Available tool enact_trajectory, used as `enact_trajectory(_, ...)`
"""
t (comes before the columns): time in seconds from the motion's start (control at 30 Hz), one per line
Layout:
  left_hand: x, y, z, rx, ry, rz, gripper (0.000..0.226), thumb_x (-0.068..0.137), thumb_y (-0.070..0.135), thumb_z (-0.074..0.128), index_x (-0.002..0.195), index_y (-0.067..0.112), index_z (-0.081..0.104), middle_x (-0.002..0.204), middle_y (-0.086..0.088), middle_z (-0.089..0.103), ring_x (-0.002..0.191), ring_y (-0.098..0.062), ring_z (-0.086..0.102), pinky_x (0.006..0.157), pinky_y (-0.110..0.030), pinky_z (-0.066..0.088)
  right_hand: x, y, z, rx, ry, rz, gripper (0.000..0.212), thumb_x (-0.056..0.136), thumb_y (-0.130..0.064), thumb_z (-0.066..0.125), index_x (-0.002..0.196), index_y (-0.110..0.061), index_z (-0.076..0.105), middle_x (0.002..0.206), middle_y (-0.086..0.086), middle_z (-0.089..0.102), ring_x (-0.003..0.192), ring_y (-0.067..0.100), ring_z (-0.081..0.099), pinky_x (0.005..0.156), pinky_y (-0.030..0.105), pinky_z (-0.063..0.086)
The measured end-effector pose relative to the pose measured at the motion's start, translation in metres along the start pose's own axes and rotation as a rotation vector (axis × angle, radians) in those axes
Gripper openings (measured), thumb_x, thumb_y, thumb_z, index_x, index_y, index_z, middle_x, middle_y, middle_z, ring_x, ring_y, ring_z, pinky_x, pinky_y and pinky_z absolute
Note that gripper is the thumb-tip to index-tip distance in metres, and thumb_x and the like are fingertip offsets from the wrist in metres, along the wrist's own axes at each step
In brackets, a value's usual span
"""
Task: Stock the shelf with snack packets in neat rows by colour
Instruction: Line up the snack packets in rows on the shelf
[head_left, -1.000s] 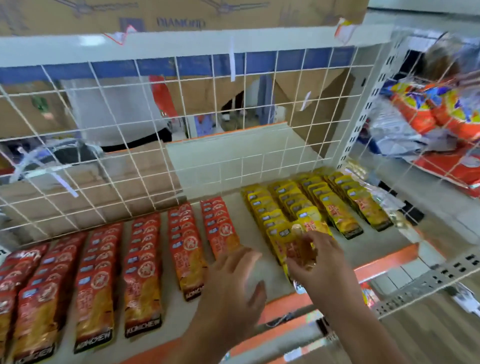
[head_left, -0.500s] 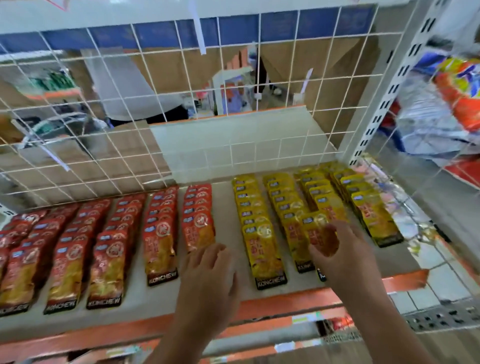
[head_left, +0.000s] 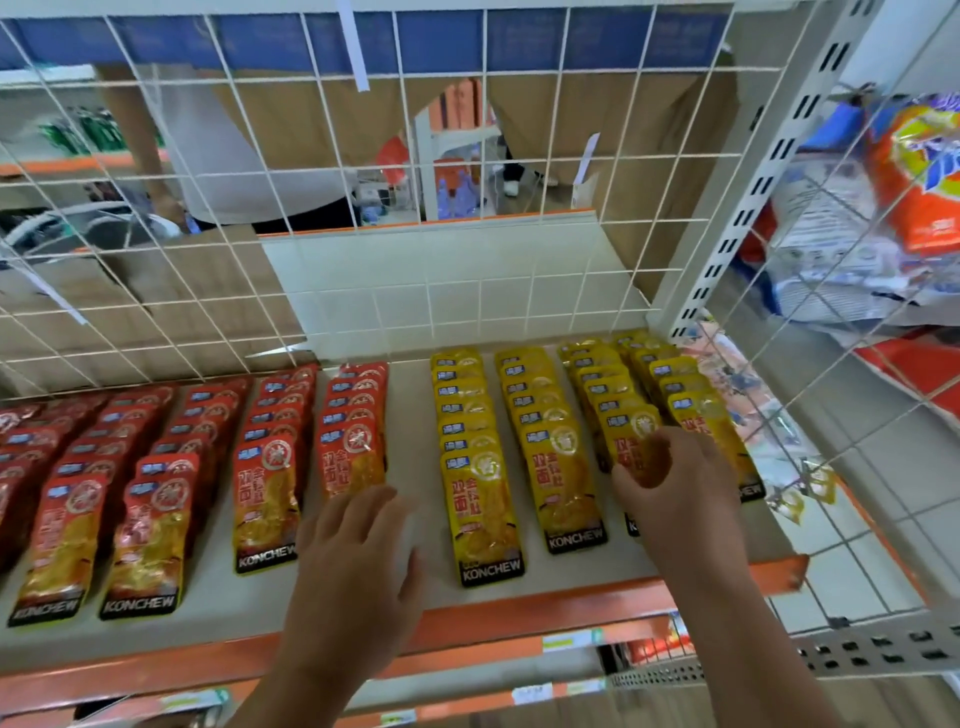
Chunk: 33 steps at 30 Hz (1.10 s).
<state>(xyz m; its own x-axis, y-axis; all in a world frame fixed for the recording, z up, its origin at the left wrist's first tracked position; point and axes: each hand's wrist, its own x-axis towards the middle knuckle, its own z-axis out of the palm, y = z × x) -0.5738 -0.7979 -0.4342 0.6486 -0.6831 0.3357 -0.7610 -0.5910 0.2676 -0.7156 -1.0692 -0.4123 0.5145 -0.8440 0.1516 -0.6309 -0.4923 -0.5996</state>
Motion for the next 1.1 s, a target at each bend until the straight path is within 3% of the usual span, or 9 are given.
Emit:
enact_trajectory(0.37, 0.002, 0.005, 0.0, -0.001, 0.035, 0.004, 0.04, 0.081, 0.035, 0.054, 0.113, 0.016, 0.07, 0.118, -0.002, 0.063, 0.111, -0.029, 0.055, 0.092, -0.041, 0.033, 0.005, 0.006, 0.007, -0.043, -0.017, 0.024, 0.053, 0.083, -0.039, 0.075, 0.127, -0.014, 0.06, 0.122, 0.003, 0.06, 0.115, 0.026, 0.05, 0.098, 0.038, 0.041)
enact_trajectory(1.1, -0.001, 0.005, 0.002, 0.028, 0.023, -0.002, 0.041, 0.084, 0.034, 0.053, 0.114, 0.012, 0.071, 0.118, -0.004, 0.065, 0.11, -0.029, 0.055, 0.091, -0.044, 0.04, 0.0, 0.014, 0.009, -0.011, 0.033, -0.029, 0.049, 0.081, -0.035, 0.078, 0.122, -0.013, 0.063, 0.119, 0.003, 0.06, 0.113, 0.028, 0.051, 0.098, 0.041, 0.043)
